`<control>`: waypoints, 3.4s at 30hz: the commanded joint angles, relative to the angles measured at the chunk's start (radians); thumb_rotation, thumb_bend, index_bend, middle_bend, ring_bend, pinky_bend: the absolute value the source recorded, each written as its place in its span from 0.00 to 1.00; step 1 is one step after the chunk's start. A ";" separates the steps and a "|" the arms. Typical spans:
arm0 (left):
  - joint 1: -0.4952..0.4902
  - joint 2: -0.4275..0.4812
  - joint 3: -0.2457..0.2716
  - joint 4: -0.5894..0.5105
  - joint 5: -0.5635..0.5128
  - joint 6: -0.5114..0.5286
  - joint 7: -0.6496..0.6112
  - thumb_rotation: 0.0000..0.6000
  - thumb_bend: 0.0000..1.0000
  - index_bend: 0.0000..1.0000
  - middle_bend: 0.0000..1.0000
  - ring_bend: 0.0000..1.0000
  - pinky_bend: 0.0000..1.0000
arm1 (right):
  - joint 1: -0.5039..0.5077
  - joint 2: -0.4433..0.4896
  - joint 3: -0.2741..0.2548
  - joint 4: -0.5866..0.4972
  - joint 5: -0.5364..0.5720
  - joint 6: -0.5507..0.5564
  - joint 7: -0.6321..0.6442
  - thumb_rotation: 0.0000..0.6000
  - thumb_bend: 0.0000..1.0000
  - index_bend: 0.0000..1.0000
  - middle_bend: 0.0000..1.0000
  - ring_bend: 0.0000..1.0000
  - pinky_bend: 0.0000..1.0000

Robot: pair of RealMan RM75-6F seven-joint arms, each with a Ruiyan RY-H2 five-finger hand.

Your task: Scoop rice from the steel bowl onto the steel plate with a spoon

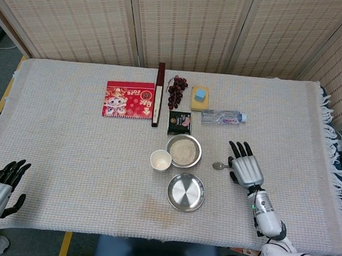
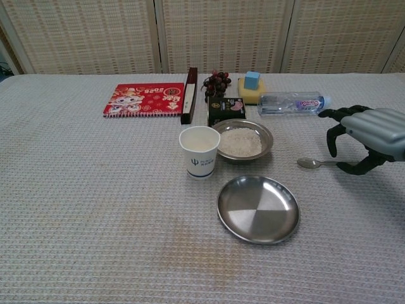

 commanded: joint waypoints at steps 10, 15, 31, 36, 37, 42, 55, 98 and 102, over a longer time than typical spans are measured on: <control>-0.001 -0.002 -0.001 -0.001 -0.005 -0.003 0.007 1.00 0.45 0.00 0.00 0.00 0.19 | 0.046 -0.052 0.005 0.085 0.042 -0.038 -0.001 0.97 0.30 0.50 0.00 0.00 0.00; -0.003 -0.001 0.000 -0.001 -0.006 -0.006 0.005 1.00 0.45 0.00 0.00 0.00 0.19 | 0.056 -0.064 0.002 0.100 0.055 -0.047 -0.005 0.97 0.30 0.50 0.00 0.00 0.00; -0.004 0.003 0.003 -0.003 -0.003 -0.008 0.003 1.00 0.47 0.00 0.00 0.00 0.19 | 0.071 -0.072 -0.006 0.114 0.090 -0.058 -0.010 0.99 0.31 0.53 0.00 0.00 0.00; -0.004 0.003 0.004 -0.003 -0.005 -0.010 0.003 1.00 0.47 0.00 0.00 0.00 0.19 | 0.073 -0.072 -0.009 0.117 0.102 -0.062 -0.013 0.99 0.31 0.53 0.00 0.00 0.00; -0.004 0.003 0.003 -0.003 -0.005 -0.011 0.003 1.00 0.47 0.00 0.00 0.00 0.19 | 0.073 -0.072 -0.009 0.117 0.103 -0.063 -0.013 1.00 0.31 0.53 0.00 0.00 0.00; -0.005 0.003 0.003 -0.004 -0.009 -0.013 0.005 1.00 0.47 0.00 0.00 0.00 0.19 | 0.075 -0.073 -0.011 0.119 0.109 -0.064 -0.011 1.00 0.31 0.53 0.00 0.00 0.00; -0.006 0.003 0.004 -0.006 -0.010 -0.016 0.007 1.00 0.47 0.00 0.00 0.00 0.19 | 0.076 -0.066 -0.018 0.109 0.116 -0.057 -0.009 1.00 0.31 0.52 0.00 0.00 0.00; -0.005 0.004 0.005 -0.010 -0.011 -0.014 0.013 1.00 0.47 0.00 0.00 0.00 0.19 | 0.060 -0.107 -0.029 0.167 0.041 0.051 0.076 1.00 0.33 0.72 0.35 0.00 0.01; -0.004 0.003 0.005 -0.010 -0.012 -0.014 0.013 1.00 0.47 0.00 0.00 0.00 0.19 | 0.058 -0.125 -0.028 0.196 0.021 0.070 0.097 1.00 0.33 0.77 0.44 0.04 0.03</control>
